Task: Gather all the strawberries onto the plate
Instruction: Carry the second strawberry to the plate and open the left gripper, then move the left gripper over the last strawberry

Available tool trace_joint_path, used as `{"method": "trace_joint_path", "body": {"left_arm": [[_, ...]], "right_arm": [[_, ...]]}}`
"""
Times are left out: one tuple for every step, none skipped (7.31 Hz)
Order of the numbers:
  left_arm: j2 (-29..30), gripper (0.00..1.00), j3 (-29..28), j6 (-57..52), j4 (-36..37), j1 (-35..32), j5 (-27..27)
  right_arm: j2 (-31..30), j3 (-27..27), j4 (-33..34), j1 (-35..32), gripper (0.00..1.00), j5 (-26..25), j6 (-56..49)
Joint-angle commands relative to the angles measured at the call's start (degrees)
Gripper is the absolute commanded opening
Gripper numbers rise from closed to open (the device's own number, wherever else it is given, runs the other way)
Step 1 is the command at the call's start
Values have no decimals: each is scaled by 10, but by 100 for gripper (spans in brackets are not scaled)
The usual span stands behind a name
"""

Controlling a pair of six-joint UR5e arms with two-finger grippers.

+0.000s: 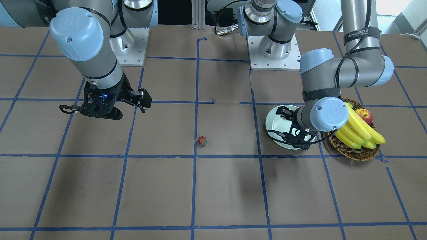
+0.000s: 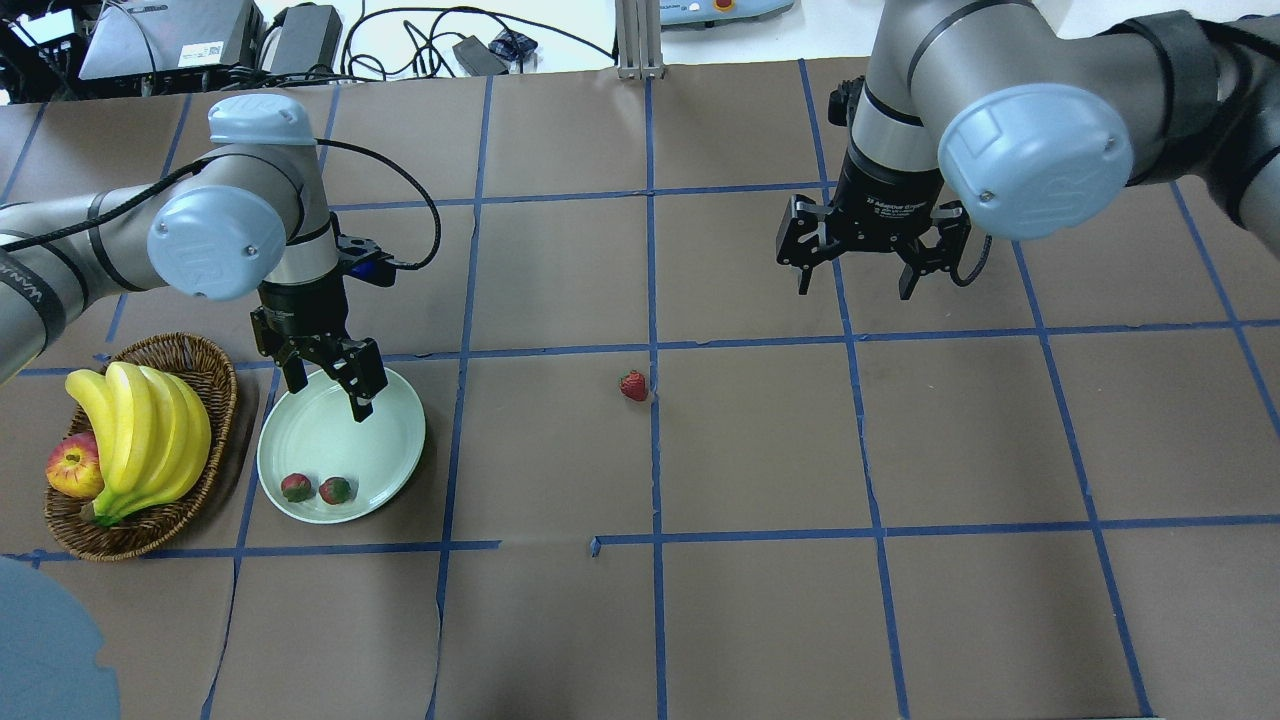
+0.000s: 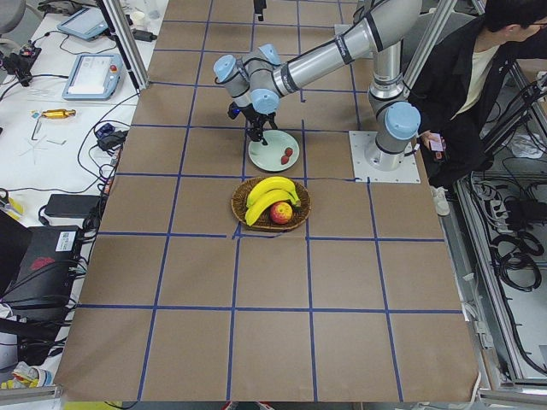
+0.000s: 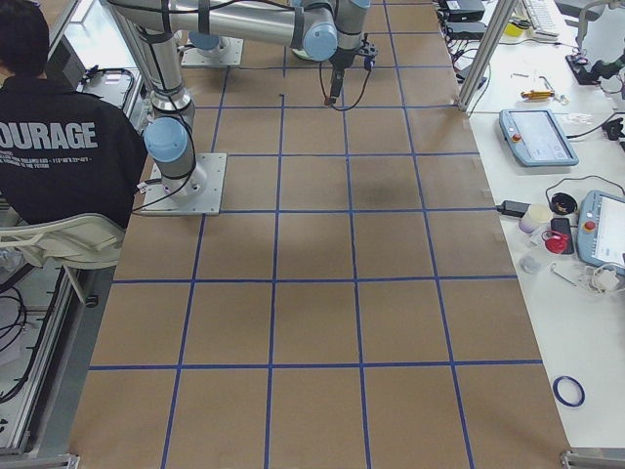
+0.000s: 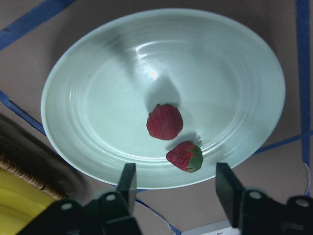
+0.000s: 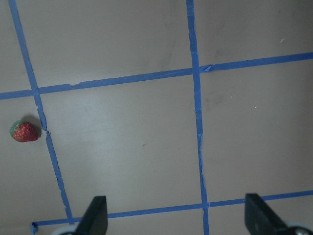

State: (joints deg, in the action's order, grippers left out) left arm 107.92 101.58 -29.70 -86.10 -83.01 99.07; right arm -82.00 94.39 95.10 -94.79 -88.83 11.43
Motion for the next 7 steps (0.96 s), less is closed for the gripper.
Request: {"method": "trace_joint_path", "body": {"left_arm": [[-3, 100, -17, 72, 3, -15, -88], [-1, 100, -30, 115, 33, -44, -107], [8, 100, -30, 187, 85, -77, -154], [13, 100, -28, 245, 128, -98, -192], [22, 100, -28, 275, 132, -111, -234], [33, 100, -27, 285, 160, -119, -277], [48, 100, -26, 312, 173, -133, -296]], "right_arm": [[0, 0, 0, 0, 100, 0, -1], [0, 0, 0, 0, 100, 0, -3], [0, 0, 0, 0, 100, -1, -3], [0, 0, 0, 0, 100, -1, -3], [0, 0, 0, 1, 100, -9, -5], [0, 0, 1, 2, 100, -15, -6], [0, -1, 2, 3, 100, -17, -11]]}}
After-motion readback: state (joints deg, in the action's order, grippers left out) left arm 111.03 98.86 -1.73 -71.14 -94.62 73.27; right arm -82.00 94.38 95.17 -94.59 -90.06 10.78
